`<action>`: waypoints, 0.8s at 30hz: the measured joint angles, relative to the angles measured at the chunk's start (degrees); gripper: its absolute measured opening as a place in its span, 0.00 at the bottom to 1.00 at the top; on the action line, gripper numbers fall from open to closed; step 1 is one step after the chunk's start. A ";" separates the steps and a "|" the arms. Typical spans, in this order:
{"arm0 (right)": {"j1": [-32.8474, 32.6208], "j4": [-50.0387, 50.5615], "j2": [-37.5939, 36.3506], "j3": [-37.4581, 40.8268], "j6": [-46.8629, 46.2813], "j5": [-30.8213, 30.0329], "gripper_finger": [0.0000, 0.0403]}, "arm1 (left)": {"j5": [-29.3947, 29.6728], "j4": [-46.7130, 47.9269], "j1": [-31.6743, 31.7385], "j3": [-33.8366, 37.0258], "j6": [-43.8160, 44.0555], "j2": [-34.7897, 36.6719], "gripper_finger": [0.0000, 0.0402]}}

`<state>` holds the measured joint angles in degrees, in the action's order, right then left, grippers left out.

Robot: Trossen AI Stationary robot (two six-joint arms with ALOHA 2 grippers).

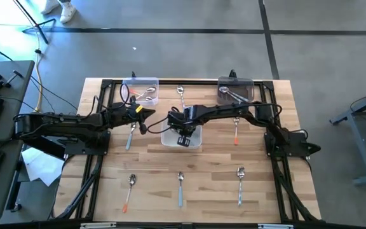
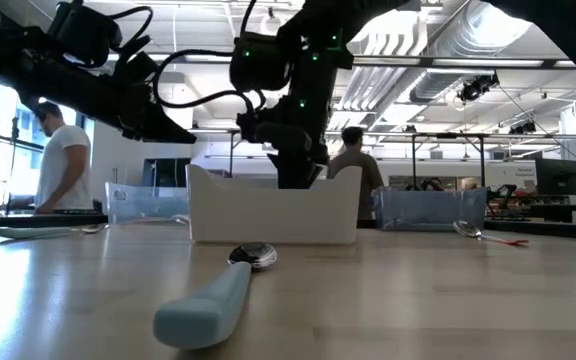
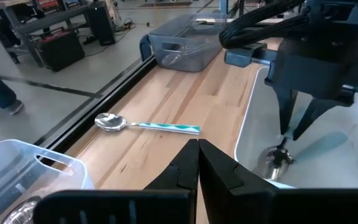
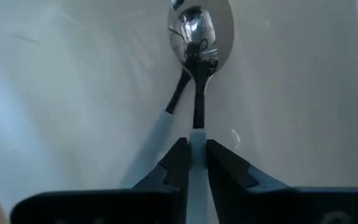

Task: Sort silverware by color (type)
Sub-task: Put the blue spoon into the white bin

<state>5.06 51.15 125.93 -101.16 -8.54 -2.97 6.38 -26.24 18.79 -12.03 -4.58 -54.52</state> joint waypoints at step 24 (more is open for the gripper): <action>-6.07 -24.96 -25.13 25.55 2.52 -11.39 0.03 | -0.39 2.07 -1.98 -0.02 2.45 0.00 0.00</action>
<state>-1.01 26.20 100.80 -75.61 -6.02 -14.35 5.99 -24.17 16.81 -12.05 -2.12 -54.52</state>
